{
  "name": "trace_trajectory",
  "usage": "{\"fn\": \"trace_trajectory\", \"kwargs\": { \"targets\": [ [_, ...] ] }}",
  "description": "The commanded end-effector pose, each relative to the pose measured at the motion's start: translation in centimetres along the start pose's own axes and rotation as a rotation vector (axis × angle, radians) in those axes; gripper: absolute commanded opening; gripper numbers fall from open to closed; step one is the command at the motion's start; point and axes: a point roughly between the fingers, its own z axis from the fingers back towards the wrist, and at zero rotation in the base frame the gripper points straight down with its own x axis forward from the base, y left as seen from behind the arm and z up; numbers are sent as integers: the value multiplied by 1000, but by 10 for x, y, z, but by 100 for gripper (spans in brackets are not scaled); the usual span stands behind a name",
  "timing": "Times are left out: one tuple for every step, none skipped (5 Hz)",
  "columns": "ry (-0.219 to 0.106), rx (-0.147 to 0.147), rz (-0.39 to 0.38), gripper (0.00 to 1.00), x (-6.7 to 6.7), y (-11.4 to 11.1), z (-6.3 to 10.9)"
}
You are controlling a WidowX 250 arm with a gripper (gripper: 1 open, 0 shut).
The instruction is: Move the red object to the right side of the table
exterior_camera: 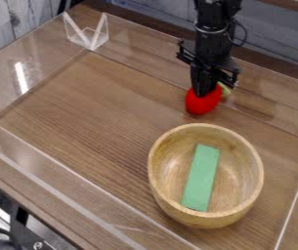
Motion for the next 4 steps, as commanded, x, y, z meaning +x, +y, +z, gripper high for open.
{"fn": "trace_trajectory", "kwargs": {
  "targets": [
    [-62,39,-19,0,2,-1,27],
    [-90,64,-45,0,0,-5,46],
    [-118,94,-19,0,0,-19,69],
    [-123,90,-23,0,3,-54,71]
  ]
}}
